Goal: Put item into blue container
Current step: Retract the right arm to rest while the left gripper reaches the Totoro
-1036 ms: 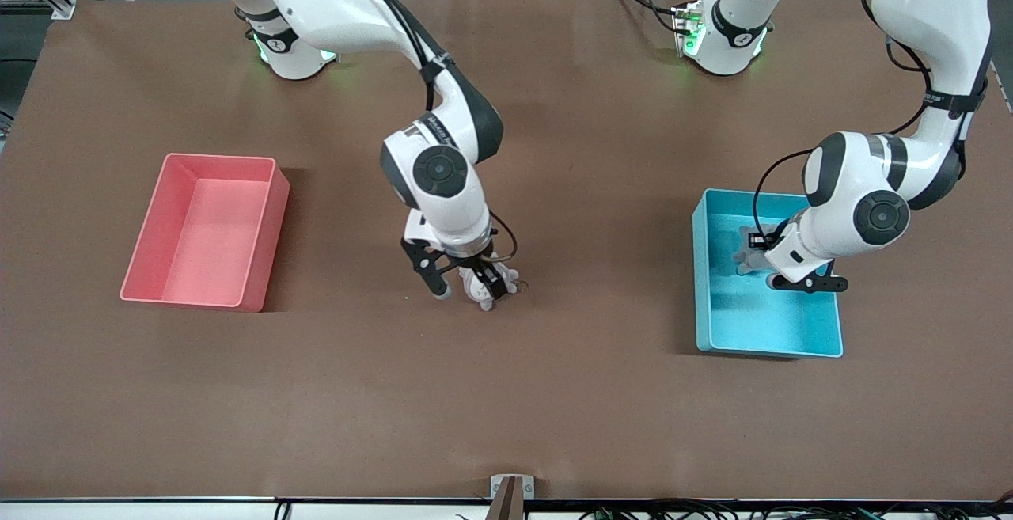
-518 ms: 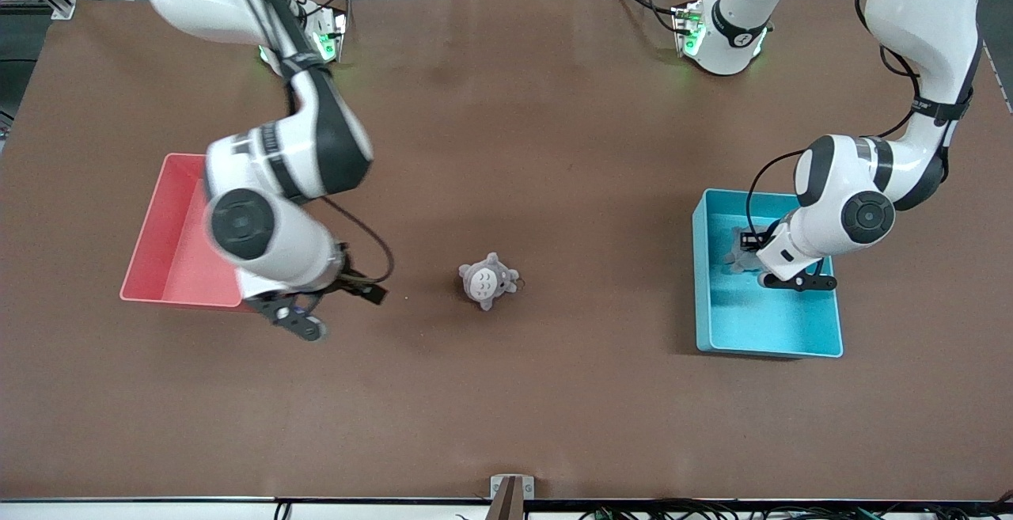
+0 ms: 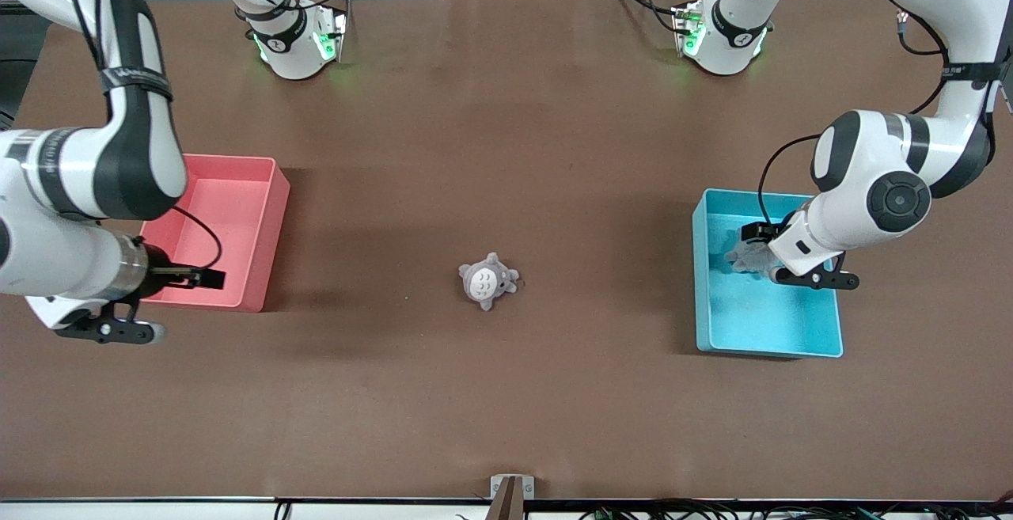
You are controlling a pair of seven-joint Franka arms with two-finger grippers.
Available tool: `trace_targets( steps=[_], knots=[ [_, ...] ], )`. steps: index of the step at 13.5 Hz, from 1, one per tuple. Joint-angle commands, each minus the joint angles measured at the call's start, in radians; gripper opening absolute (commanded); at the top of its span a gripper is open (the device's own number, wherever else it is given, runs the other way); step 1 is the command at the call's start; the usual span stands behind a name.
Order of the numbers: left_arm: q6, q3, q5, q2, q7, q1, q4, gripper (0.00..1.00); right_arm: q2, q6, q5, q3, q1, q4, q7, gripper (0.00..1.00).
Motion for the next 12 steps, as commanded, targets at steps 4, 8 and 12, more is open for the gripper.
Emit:
trace_targets(
  steps=[4, 8, 12],
  knots=[
    [-0.087, -0.208, -0.02, 0.033, -0.266, -0.015, 0.146, 1.0, -0.077, -0.071, -0.014, 0.023, -0.141, -0.027, -0.132, 1.0],
    [-0.084, -0.242, -0.023, 0.155, -0.591, -0.172, 0.276, 1.0, -0.073, -0.113, -0.017, 0.02, -0.161, 0.022, -0.134, 1.0],
    [-0.049, -0.239, -0.023, 0.312, -0.993, -0.333, 0.436, 1.0, -0.077, -0.113, -0.001, 0.027, -0.166, 0.028, -0.128, 1.0]
  ],
)
